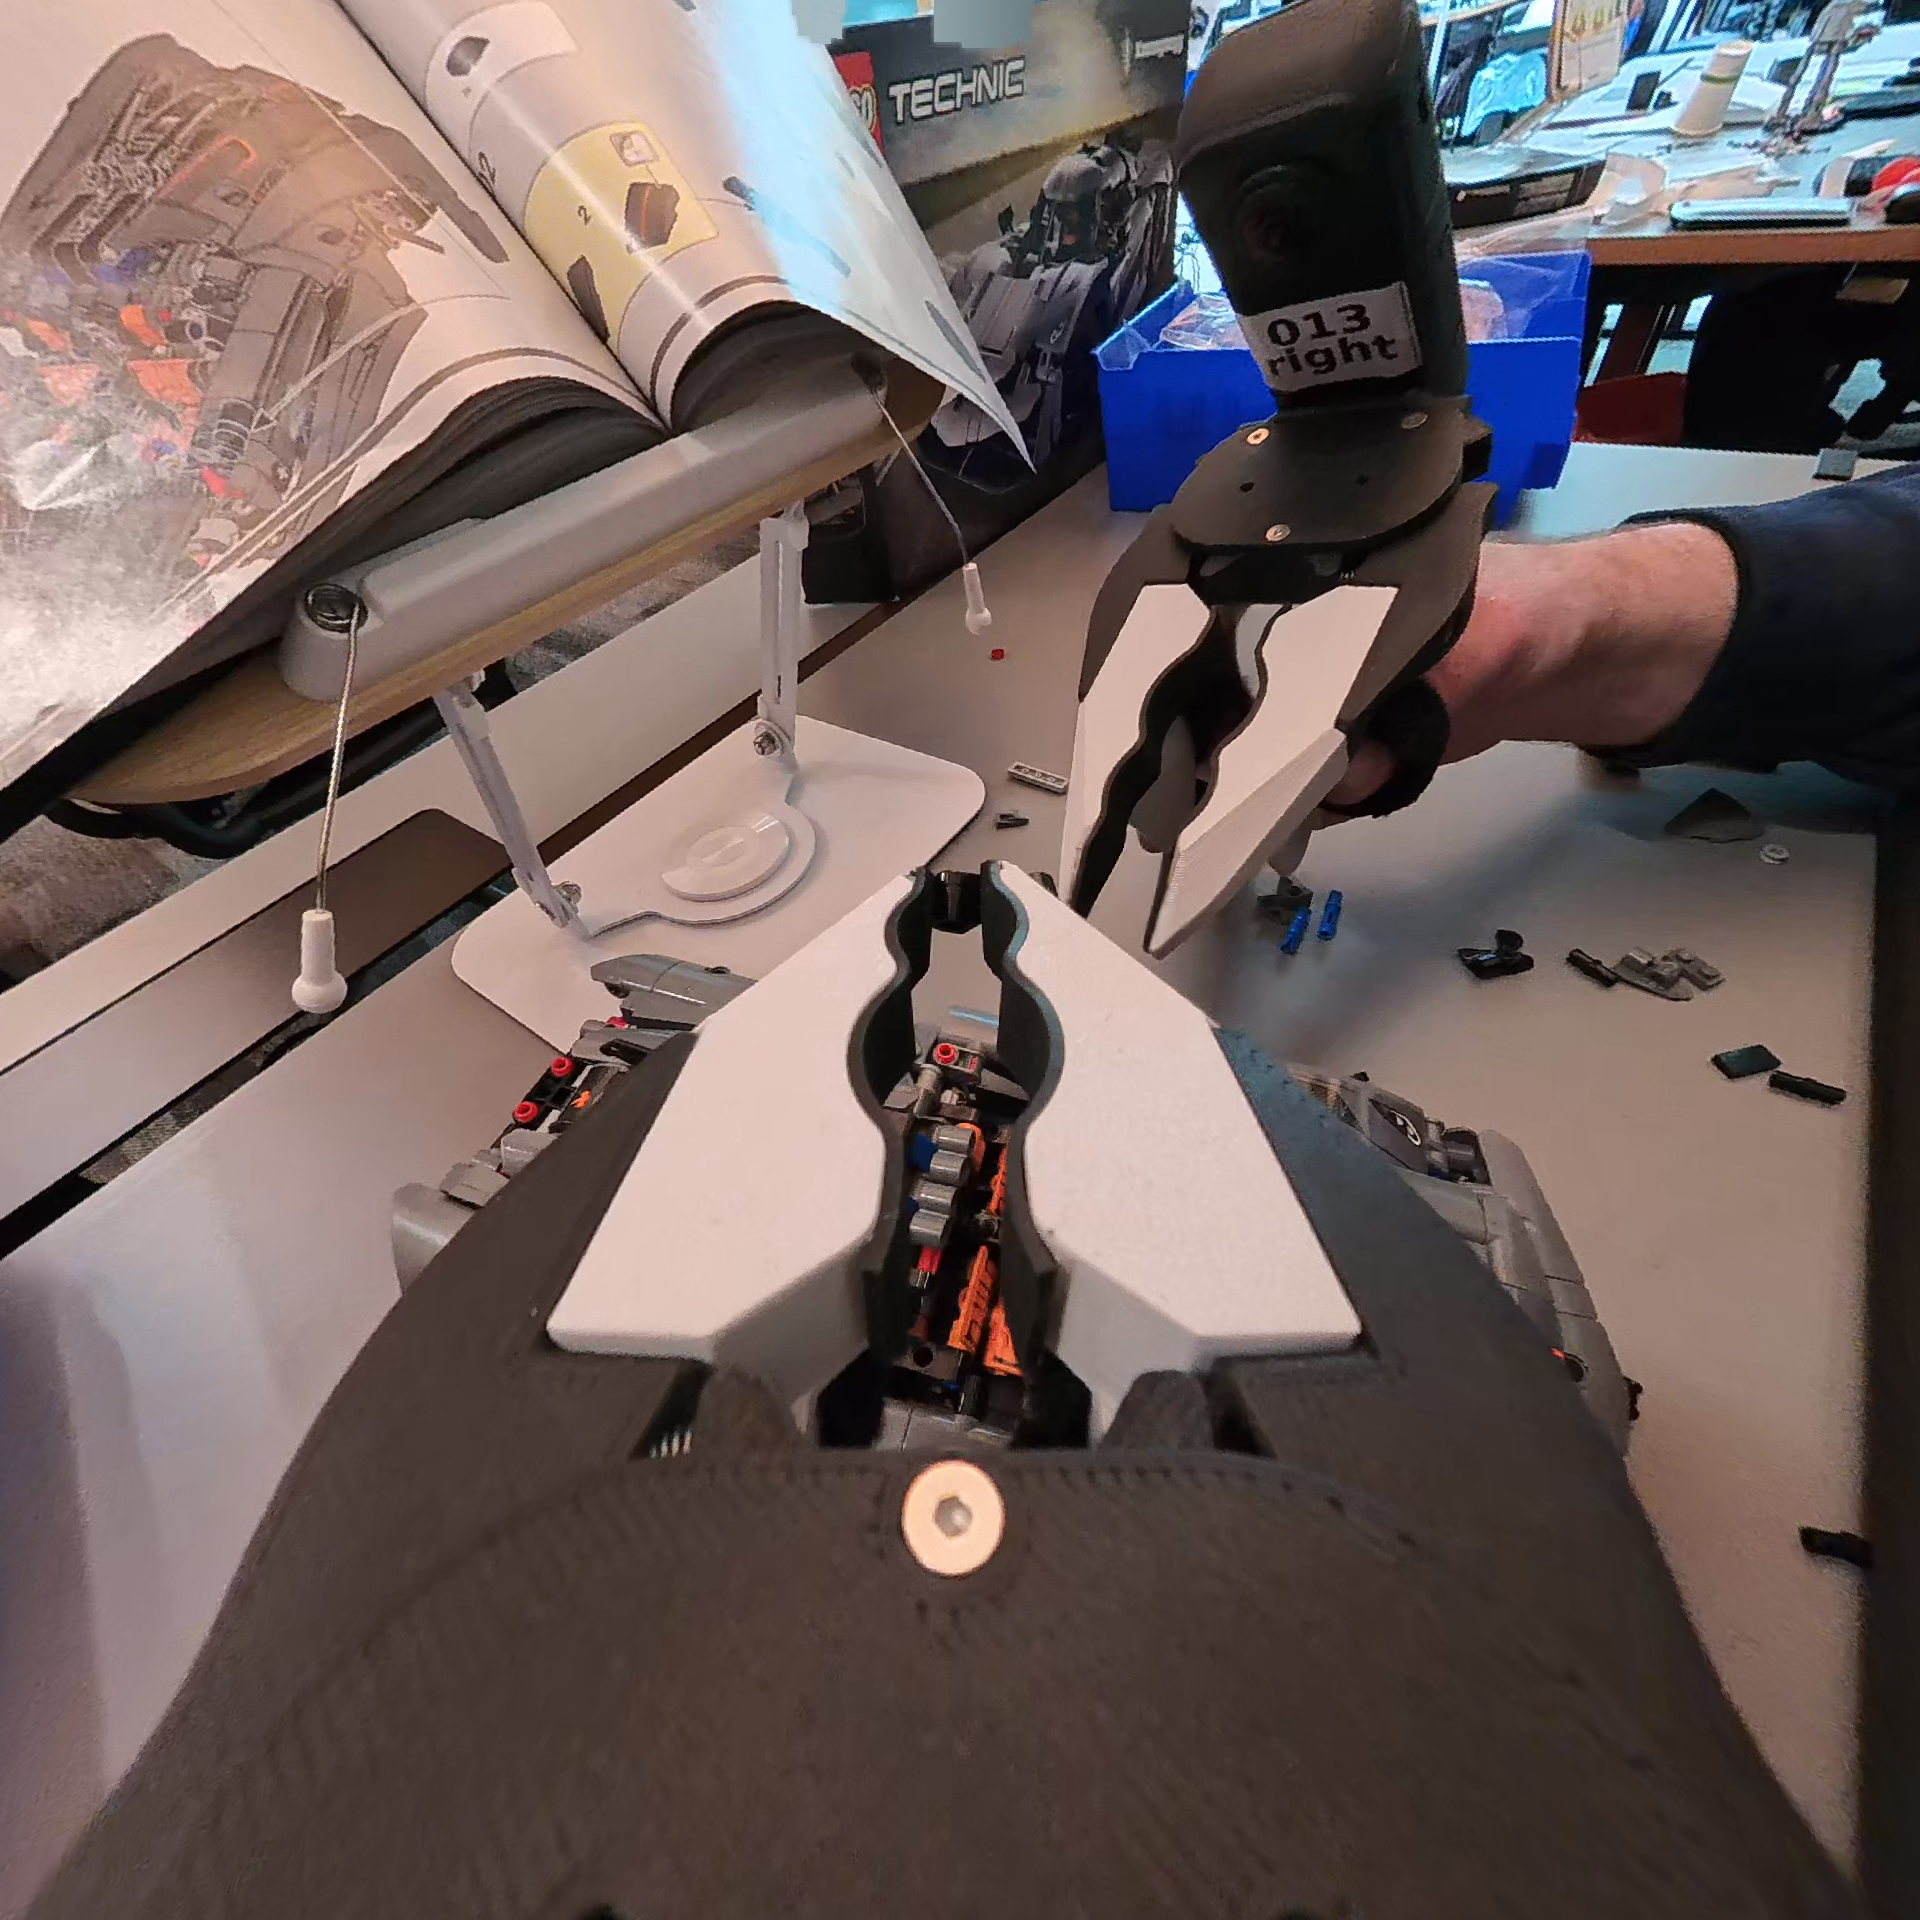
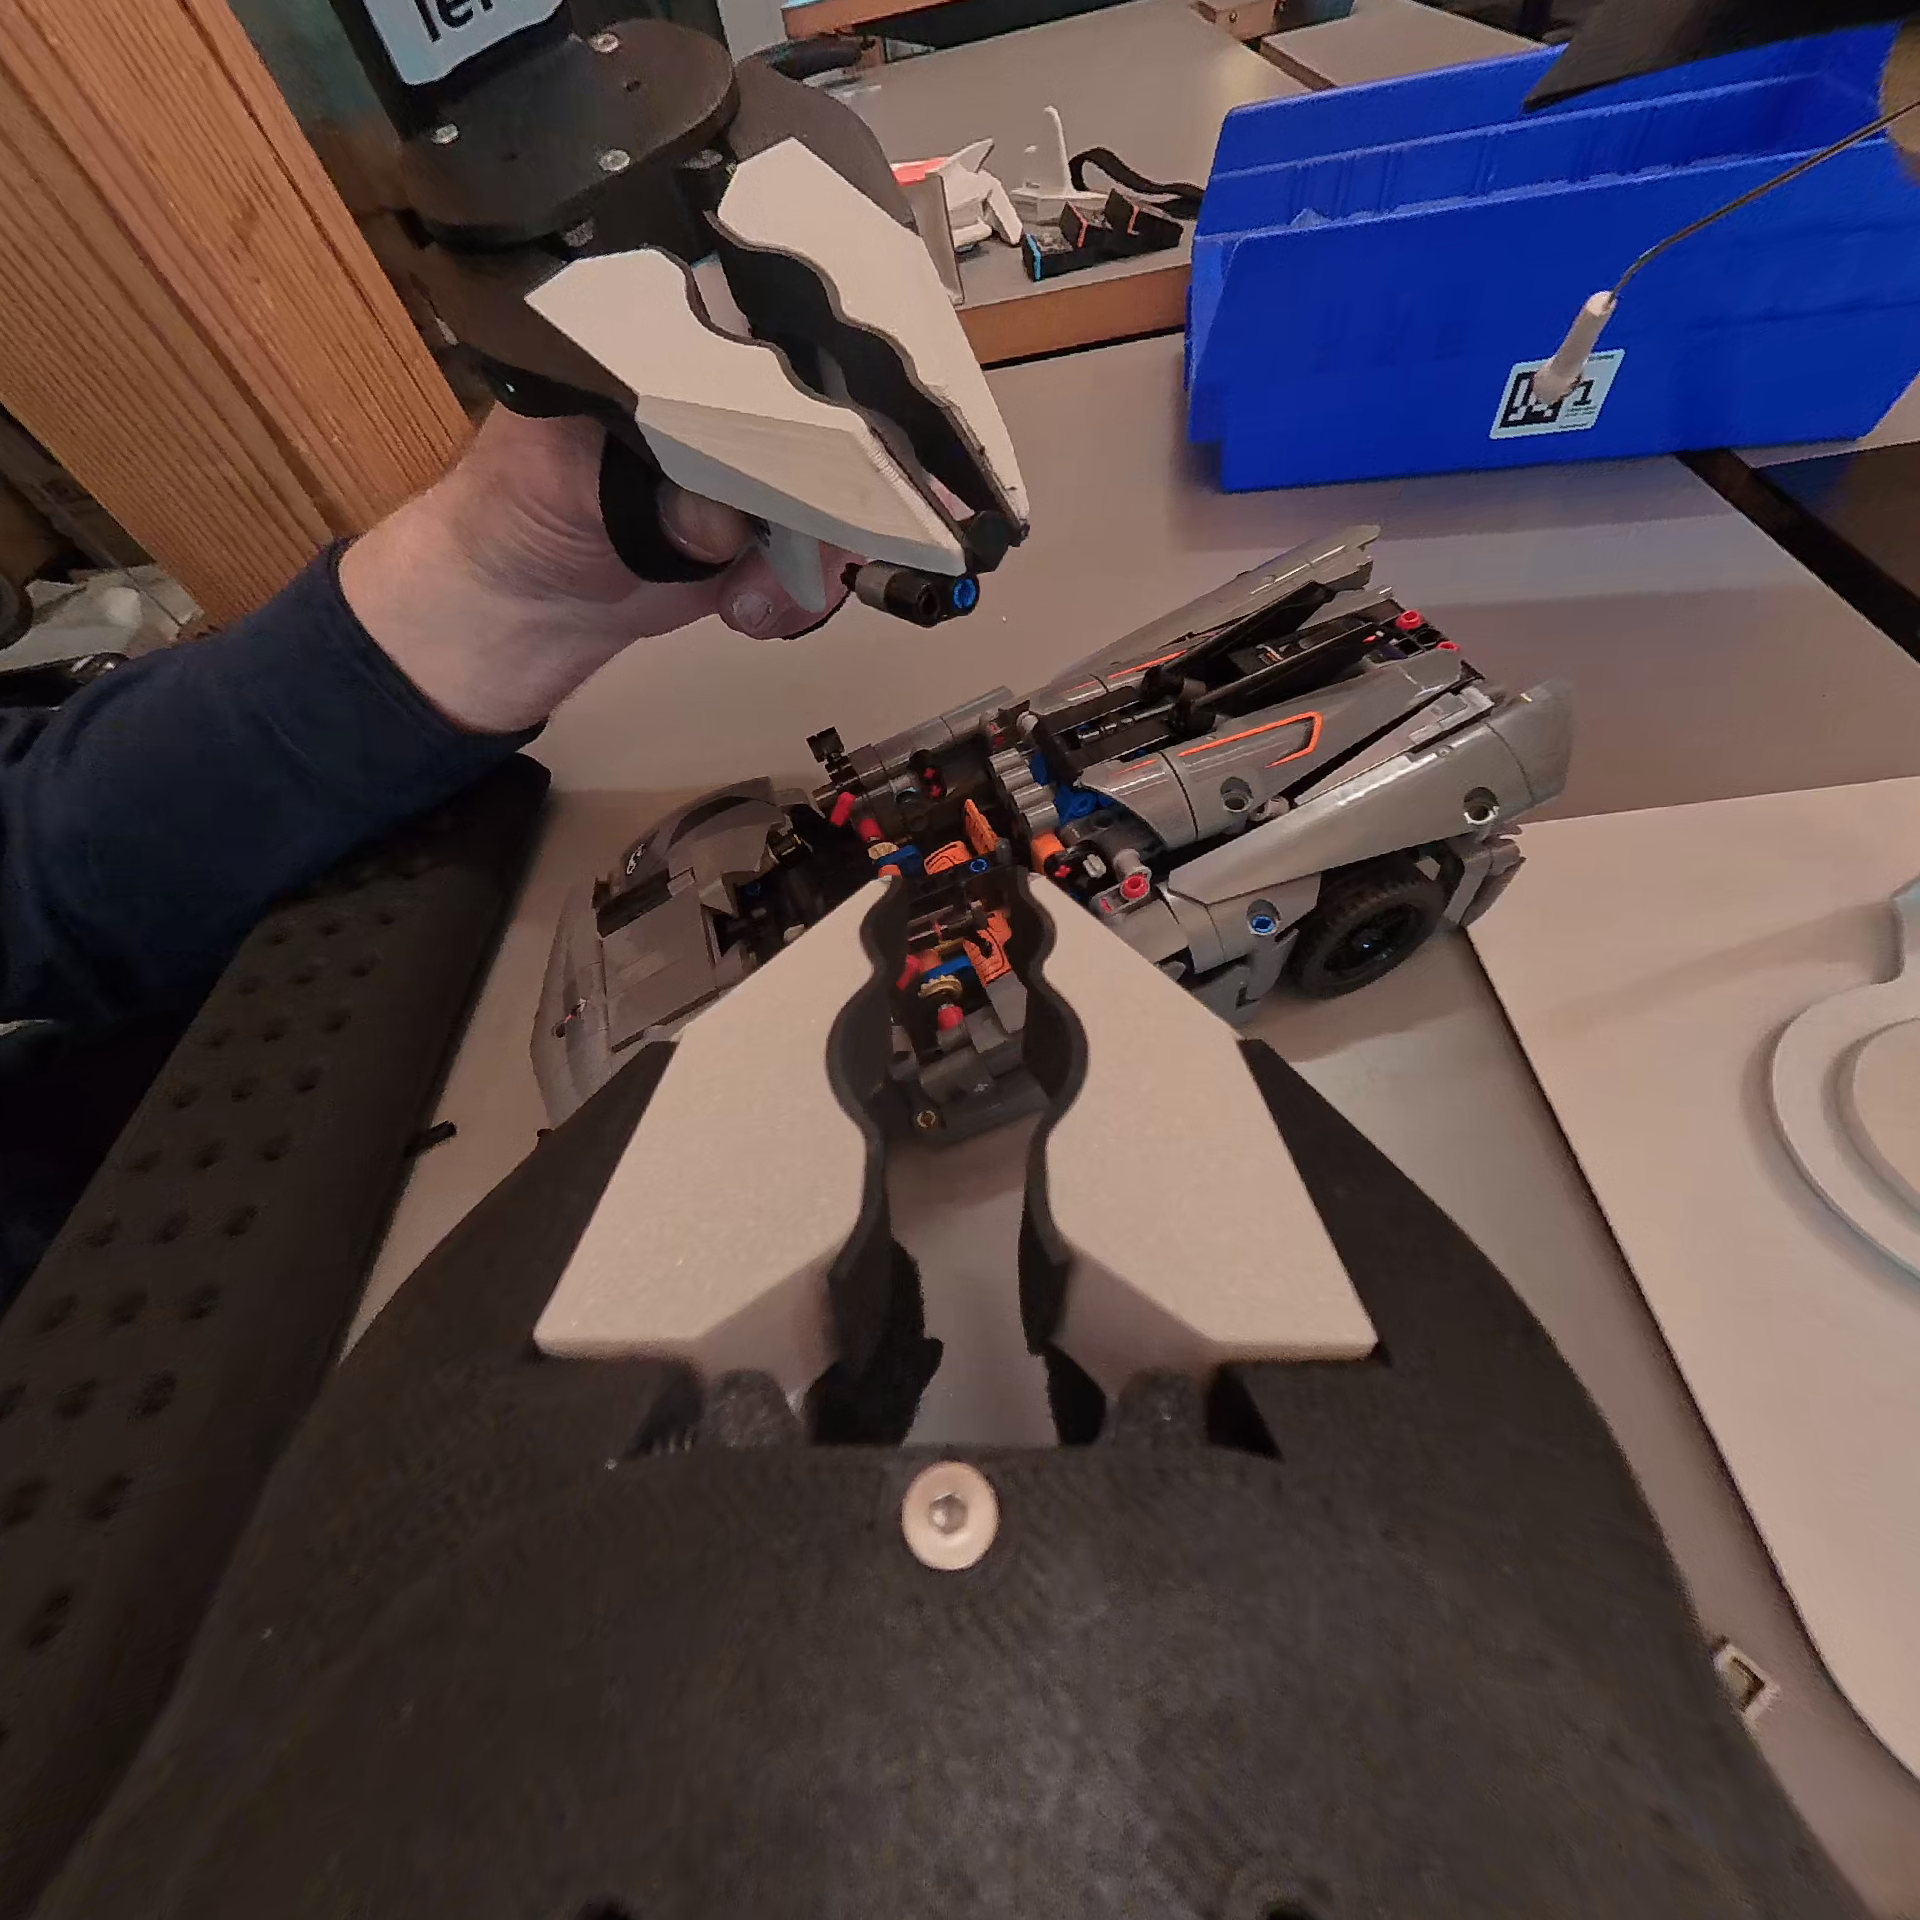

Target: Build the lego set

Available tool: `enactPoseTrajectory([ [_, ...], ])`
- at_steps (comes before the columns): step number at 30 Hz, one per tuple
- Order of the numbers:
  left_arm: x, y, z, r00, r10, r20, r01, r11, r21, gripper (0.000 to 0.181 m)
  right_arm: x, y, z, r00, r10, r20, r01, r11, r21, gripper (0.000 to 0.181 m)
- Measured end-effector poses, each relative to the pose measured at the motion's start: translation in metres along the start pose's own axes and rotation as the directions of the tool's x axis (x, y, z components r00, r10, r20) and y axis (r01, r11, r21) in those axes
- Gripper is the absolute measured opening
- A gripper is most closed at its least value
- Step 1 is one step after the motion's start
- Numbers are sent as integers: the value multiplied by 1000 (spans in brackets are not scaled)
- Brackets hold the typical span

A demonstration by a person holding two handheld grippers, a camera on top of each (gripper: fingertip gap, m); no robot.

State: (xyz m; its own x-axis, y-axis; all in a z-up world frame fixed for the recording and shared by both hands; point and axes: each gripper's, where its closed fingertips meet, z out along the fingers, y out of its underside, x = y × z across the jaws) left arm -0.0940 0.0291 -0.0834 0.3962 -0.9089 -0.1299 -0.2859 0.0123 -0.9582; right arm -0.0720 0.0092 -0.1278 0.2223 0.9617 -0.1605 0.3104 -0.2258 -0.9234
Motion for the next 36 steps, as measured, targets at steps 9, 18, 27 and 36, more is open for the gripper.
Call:
enactPoseTrajectory([
  [9,0,1,1,1000,2,2,-2,1000,-4,7,12,4,-1,998,16,-60,-17,1000,-17,13],
  [18,-2,0,0,1000,2,10,-2,1000,0,7,11,11,2,997,-17,-74,12,998,-64,12],
  [27,0,-5,-1,1000,9,22,-9,1000,10,7,12,37,16,985,-129,-112,104,974,-202,12],
  [36,2,-10,-2,1000,-7,1,7,999,43,7,15,43,18,977,-168,-135,135,965,-225,10],
])
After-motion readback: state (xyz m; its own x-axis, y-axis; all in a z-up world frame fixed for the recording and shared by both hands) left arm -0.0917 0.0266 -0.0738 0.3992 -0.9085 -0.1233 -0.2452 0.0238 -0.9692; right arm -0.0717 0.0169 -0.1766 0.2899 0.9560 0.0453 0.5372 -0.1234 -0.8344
